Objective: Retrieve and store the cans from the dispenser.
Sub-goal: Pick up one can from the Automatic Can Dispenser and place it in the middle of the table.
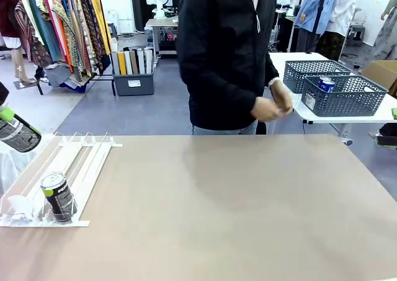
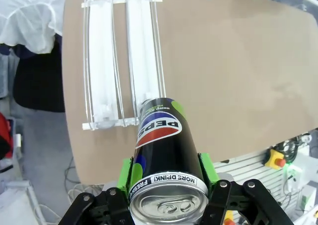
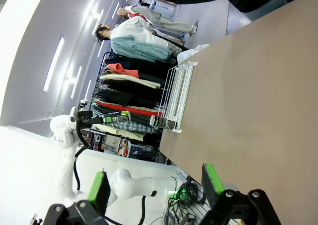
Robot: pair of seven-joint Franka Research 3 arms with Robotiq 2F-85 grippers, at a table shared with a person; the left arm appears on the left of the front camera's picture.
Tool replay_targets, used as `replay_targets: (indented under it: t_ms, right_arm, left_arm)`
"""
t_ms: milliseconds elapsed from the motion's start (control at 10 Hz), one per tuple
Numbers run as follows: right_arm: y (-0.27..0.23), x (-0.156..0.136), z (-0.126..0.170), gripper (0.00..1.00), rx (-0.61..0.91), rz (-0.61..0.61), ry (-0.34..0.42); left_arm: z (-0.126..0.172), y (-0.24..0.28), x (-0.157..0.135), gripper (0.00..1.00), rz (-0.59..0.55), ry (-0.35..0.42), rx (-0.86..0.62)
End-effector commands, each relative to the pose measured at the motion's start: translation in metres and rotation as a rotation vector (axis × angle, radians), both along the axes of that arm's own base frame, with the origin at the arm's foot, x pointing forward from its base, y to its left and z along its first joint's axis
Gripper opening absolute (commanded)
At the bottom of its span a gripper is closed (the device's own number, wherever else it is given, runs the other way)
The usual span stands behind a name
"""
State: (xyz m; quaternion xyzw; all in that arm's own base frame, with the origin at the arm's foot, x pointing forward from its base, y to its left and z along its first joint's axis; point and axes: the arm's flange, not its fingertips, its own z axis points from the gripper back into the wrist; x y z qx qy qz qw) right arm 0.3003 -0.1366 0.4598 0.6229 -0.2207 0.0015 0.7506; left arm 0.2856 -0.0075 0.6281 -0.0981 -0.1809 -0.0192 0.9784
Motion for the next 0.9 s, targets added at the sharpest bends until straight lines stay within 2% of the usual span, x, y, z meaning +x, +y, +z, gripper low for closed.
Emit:
replay_targets:
  t_ms: [0, 100, 200, 400, 500, 600, 700, 800]
  right_arm:
    - [0.002, 0.002, 0.004, 1.00, 0.016, -0.005, -0.014]
    - [0.002, 0.002, 0.004, 1.00, 0.016, -0.005, -0.014]
    - [0.002, 0.002, 0.004, 1.00, 0.016, -0.005, -0.014]
    - [0.002, 0.002, 0.004, 1.00, 0.016, -0.005, -0.014]
    - [0.002, 0.002, 0.004, 1.00, 0.016, -0.005, -0.014]
    - [0.002, 0.002, 0.004, 1.00, 0.016, -0.005, -0.014]
    - [0.002, 0.002, 0.004, 1.00, 0.016, -0.005, -0.014]
    - [0.002, 0.002, 0.004, 1.00, 0.016, -0.005, -0.014]
  left_arm:
    - [0.006, 0.004, -0.001, 0.00, -0.003, -0.012, 0.014]
    - [0.000, 0.000, 0.000, 0.00, 0.000, 0.000, 0.000]
    - [0.003, -0.022, 0.017, 0.00, -0.065, -0.031, 0.007]
    - [0.005, -0.113, 0.078, 0.00, -0.181, -0.065, 0.040]
    - [-0.004, -0.170, 0.107, 0.00, -0.244, -0.034, 0.106]
    - [-0.022, -0.232, 0.127, 0.00, -0.403, 0.004, 0.129]
    - [-0.055, -0.301, 0.141, 0.00, -0.546, 0.015, 0.190]
    - [-0.089, -0.354, 0.149, 0.00, -0.617, 0.008, 0.277]
